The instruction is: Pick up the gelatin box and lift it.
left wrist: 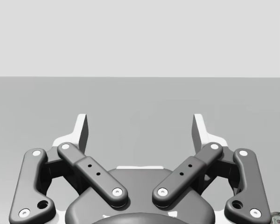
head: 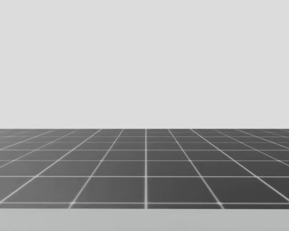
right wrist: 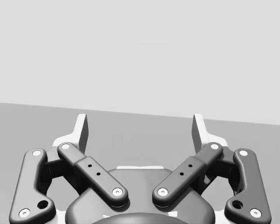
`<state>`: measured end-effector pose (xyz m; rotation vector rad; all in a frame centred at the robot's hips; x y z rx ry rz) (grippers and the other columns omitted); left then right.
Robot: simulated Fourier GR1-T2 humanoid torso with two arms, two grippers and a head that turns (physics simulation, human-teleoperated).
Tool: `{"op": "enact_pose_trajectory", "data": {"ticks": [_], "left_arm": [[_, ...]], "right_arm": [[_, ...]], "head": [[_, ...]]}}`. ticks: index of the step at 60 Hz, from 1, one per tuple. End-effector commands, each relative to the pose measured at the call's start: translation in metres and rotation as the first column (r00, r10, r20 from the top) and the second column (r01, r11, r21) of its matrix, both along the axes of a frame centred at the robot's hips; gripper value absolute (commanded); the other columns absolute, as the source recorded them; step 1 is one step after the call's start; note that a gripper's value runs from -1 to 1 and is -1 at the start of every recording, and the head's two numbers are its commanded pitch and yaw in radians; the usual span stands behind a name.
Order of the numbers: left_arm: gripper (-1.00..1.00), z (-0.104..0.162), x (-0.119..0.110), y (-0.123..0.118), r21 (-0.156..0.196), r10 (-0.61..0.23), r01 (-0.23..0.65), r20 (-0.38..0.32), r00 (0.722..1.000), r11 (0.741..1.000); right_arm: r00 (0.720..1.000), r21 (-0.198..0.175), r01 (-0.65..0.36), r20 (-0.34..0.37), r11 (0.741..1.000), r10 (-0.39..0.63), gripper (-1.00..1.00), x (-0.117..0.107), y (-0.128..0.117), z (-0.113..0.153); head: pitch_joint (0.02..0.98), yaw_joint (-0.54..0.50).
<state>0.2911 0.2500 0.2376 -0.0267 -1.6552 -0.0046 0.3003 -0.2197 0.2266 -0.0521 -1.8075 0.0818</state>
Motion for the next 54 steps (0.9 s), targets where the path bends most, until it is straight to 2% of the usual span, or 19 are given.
{"op": "enact_pose_trajectory", "data": {"ticks": [1,4,7,9,16,40,54], "left_arm": [[-1.00,0.0001,-0.0001,0.0002,0.000,0.000,0.000,0.000,1.000,1.000],[-1.00,0.0003,-0.0002,0.0003,-0.001,-0.001,0.001,0.000,1.000,1.000],[-1.00,0.0003,-0.0001,0.0004,-0.002,-0.001,0.001,0.000,1.000,1.000],[-1.00,0.0004,-0.0002,0.0004,-0.003,-0.001,0.001,0.000,1.000,1.000],[-1.00,0.0003,0.0001,0.0003,-0.003,-0.001,0.001,-0.002,1.000,1.000],[-1.00,-0.0007,0.0015,0.0021,0.011,0.004,-0.004,-0.002,1.000,1.000],[-1.00,-0.0025,0.0024,0.0013,0.023,0.005,-0.004,-0.009,1.000,1.000]], "right_arm": [[1.000,0.046,0.009,0.003,0.999,-0.009,-1.00,-0.0024,0.0005,-0.0004],[1.000,0.044,0.007,0.010,0.999,-0.007,-1.00,-0.0025,0.0002,0.0014],[1.000,0.063,-0.007,0.012,0.998,0.006,-1.00,-0.0030,-0.0004,0.0036],[1.000,0.062,-0.005,0.011,0.998,0.004,-1.00,-0.0028,-0.0007,0.0042],[1.000,0.066,-0.015,-0.003,0.998,0.015,-1.00,-0.0024,-0.0016,0.0040],[1.000,0.048,0.001,-0.005,0.999,-0.001,-1.00,-0.0022,0.0001,0.0032],[1.000,0.049,-0.003,-0.019,0.999,0.004,-1.00,-0.0028,0.0009,0.0035]], "head": [[0.086,0.01],[0.091,0.01],[0.101,0.01],[0.109,0.01],[0.177,0.01],[0.562,0.00],[0.727,-0.02]]}}
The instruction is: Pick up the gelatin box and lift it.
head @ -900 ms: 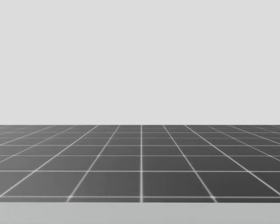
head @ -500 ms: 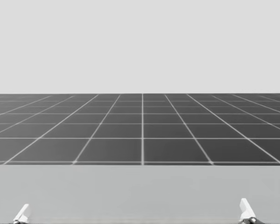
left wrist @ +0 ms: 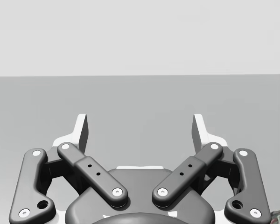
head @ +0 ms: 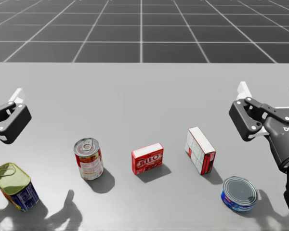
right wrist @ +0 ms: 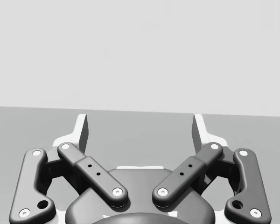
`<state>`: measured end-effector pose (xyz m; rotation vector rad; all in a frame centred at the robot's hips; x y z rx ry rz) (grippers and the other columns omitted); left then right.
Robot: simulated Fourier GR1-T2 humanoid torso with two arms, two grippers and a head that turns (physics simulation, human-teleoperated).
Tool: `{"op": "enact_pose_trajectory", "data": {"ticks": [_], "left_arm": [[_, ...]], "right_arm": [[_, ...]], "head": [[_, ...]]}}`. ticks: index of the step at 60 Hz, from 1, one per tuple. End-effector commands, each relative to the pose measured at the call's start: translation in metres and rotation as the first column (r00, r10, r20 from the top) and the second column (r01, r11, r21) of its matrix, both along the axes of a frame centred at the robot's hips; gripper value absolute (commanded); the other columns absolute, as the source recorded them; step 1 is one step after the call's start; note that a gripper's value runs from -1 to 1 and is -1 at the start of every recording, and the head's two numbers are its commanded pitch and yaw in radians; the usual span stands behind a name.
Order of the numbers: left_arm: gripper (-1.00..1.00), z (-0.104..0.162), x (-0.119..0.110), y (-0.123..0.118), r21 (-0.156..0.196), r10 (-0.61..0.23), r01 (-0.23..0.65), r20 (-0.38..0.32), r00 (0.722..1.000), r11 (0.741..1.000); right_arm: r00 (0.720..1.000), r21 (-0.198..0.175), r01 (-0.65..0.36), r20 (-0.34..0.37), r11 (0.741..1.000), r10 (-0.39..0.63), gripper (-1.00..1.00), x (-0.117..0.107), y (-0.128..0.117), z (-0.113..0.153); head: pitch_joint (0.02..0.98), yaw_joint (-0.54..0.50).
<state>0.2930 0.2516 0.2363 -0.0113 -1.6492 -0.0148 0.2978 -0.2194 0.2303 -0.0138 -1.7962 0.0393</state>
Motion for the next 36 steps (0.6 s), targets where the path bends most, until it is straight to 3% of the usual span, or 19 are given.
{"op": "enact_pose_trajectory", "data": {"ticks": [1,10,21,23,25,28,33,36], "left_arm": [[-1.00,-0.001,0.001,0.000,0.007,0.000,0.000,-0.003,1.000,1.000],[-1.00,-0.002,0.001,-0.002,0.011,-0.002,0.002,-0.008,1.000,1.000],[-1.00,0.001,0.000,-0.002,0.007,0.002,-0.002,-0.002,1.000,1.000],[-1.00,0.001,0.000,-0.002,0.006,0.003,-0.003,0.000,1.000,1.000],[-1.00,0.001,-0.001,-0.002,0.005,0.004,-0.004,0.001,1.000,1.000],[-1.00,0.002,-0.001,-0.001,0.004,0.005,-0.005,0.003,1.000,1.000],[-1.00,0.002,-0.001,-0.001,0.003,0.004,-0.004,0.005,1.000,1.000],[-1.00,0.003,-0.001,-0.001,0.002,0.002,-0.002,0.006,1.000,1.000]], "right_arm": [[1.000,-0.002,-0.002,-0.007,1.000,0.002,-1.00,0.000,0.001,0.000],[1.000,-0.005,0.001,-0.019,1.000,-0.001,-1.00,0.001,0.002,-0.002],[0.998,0.008,-0.012,-0.061,1.000,0.012,-1.00,-0.002,0.005,0.001],[0.996,0.027,-0.037,-0.077,0.999,0.039,-1.00,-0.005,0.007,0.003],[0.995,0.016,-0.042,-0.092,0.999,0.043,-1.00,-0.008,0.010,0.004],[0.991,0.033,-0.069,-0.112,0.997,0.072,-1.00,-0.015,0.014,0.008],[0.988,0.011,-0.095,-0.123,0.995,0.095,-1.00,-0.025,0.021,0.013],[0.979,0.031,-0.133,-0.149,0.991,0.136,-1.00,-0.035,0.029,0.018]], "head": [[0.743,-0.02],[0.811,-0.03],[0.809,-0.04],[0.808,-0.04],[0.807,-0.04],[0.807,-0.04],[0.809,-0.03],[0.809,-0.03]]}}
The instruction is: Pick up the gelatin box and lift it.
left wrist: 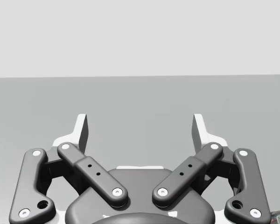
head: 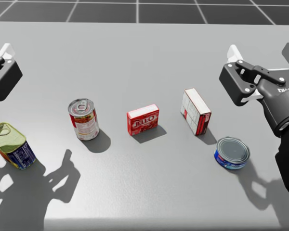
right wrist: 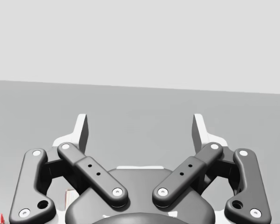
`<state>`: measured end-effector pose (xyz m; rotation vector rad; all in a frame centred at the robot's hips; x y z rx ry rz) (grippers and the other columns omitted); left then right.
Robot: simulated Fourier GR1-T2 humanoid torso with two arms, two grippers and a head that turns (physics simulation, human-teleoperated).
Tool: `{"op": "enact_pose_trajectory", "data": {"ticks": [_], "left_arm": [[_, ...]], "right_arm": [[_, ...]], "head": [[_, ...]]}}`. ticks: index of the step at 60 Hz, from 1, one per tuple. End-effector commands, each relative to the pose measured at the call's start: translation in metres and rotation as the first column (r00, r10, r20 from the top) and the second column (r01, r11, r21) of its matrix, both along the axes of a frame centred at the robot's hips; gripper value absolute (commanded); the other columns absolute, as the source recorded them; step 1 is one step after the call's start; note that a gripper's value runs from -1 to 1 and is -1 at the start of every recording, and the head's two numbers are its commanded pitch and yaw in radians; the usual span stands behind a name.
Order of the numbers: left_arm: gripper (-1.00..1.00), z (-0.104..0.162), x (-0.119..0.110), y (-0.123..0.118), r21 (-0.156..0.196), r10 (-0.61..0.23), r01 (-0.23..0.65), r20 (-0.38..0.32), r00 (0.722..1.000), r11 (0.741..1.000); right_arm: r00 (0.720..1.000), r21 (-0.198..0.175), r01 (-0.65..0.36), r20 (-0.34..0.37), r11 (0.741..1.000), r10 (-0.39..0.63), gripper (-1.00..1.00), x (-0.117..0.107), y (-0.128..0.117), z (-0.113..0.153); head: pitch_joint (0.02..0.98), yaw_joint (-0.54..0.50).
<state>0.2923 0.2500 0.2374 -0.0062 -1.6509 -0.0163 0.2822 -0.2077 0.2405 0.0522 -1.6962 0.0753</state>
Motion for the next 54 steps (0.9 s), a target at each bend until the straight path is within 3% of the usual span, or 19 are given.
{"op": "enact_pose_trajectory", "data": {"ticks": [1,4,6,17,20,28,40,54], "left_arm": [[-1.00,0.001,-0.001,0.001,-0.002,0.000,0.000,0.004,1.000,1.000],[-1.00,0.002,-0.001,0.001,-0.002,0.000,0.000,0.005,1.000,1.000],[-1.00,0.002,-0.001,0.001,-0.004,0.000,0.000,0.006,1.000,1.000],[-1.00,0.003,-0.002,0.001,-0.006,-0.002,0.002,0.006,1.000,1.000],[-1.00,0.003,-0.003,0.001,-0.006,-0.001,0.001,0.005,1.000,1.000],[-1.00,0.004,-0.003,0.001,-0.008,0.000,0.000,0.006,1.000,1.000],[-1.00,0.003,-0.003,0.000,-0.002,-0.002,0.002,0.004,1.000,1.000],[-1.00,0.003,-0.003,-0.001,0.002,-0.001,0.001,0.006,1.000,1.000]], "right_arm": [[0.995,0.015,-0.078,-0.057,0.997,0.079,-1.00,-0.021,0.019,0.008],[0.993,0.018,-0.085,-0.076,0.996,0.087,-1.00,-0.028,0.025,0.010],[0.987,0.042,-0.121,-0.098,0.992,0.124,-1.00,-0.037,0.033,0.012],[0.971,0.048,-0.193,-0.131,0.980,0.198,-1.00,-0.065,0.056,0.007],[0.965,0.077,-0.210,-0.141,0.975,0.219,-1.00,-0.073,0.065,0.001],[0.951,0.064,-0.244,-0.180,0.968,0.252,-1.00,-0.086,0.084,-0.019],[0.936,0.061,-0.263,-0.224,0.963,0.270,-1.00,-0.085,0.103,-0.042],[0.927,0.014,-0.280,-0.257,0.960,0.274,-1.00,-0.072,0.120,-0.066]], "head": [[0.809,-0.02],[0.807,-0.02],[0.806,-0.02],[0.800,-0.03],[0.800,-0.03],[0.799,-0.02],[0.799,-0.02],[0.795,-0.02]]}}
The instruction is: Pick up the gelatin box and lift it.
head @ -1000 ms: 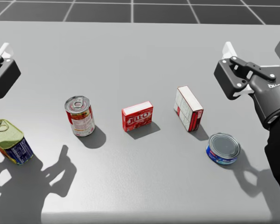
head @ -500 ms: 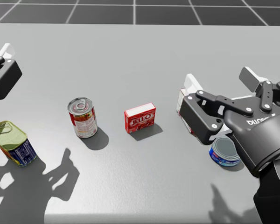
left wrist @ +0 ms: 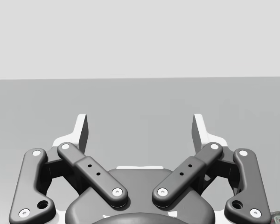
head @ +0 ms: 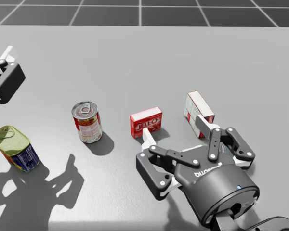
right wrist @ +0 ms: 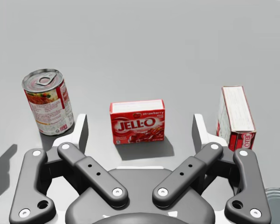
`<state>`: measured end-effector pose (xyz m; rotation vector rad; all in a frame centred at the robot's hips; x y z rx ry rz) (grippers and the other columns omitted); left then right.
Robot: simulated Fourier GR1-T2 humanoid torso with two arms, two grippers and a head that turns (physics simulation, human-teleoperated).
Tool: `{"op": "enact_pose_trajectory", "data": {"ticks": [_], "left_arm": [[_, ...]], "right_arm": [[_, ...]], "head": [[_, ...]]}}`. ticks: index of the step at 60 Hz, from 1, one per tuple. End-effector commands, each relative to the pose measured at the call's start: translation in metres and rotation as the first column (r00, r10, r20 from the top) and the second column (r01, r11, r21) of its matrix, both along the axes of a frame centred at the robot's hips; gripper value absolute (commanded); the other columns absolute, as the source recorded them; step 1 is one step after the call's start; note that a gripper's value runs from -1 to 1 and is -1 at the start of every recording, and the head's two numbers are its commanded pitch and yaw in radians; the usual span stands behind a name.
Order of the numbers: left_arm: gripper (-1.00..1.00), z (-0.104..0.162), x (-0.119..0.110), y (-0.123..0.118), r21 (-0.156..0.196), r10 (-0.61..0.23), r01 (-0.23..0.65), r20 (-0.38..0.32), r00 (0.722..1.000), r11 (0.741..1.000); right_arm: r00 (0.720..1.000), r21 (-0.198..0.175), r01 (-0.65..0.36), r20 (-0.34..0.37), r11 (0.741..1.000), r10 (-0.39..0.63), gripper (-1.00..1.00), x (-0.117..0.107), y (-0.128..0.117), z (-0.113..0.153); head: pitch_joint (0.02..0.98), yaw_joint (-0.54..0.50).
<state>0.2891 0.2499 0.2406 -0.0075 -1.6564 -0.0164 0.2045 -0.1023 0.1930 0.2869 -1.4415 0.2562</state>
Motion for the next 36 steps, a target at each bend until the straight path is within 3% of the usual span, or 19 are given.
{"op": "enact_pose_trajectory", "data": {"ticks": [1,23,27,36], "left_arm": [[-1.00,0.000,0.000,0.000,0.003,0.000,0.000,0.001,1.000,1.000],[-1.00,-0.001,0.000,-0.001,0.006,0.003,-0.003,-0.001,1.000,1.000],[-1.00,-0.001,0.000,0.000,0.005,0.003,-0.003,-0.002,1.000,1.000],[-1.00,-0.001,0.000,0.000,0.006,0.008,-0.008,-0.003,1.000,1.000]], "right_arm": [[1.000,-0.034,-0.016,-0.015,0.999,0.016,-1.00,0.007,0.016,-0.020],[0.999,-0.093,0.027,-0.017,0.995,-0.028,-1.00,0.043,0.028,-0.042],[0.999,-0.062,0.019,-0.040,0.998,-0.022,-1.00,0.051,0.030,-0.046],[0.998,-0.077,0.035,-0.046,0.996,-0.039,-1.00,0.067,0.032,-0.058]], "head": [[0.795,-0.02],[0.789,-0.02],[0.789,-0.02],[0.791,-0.02]]}}
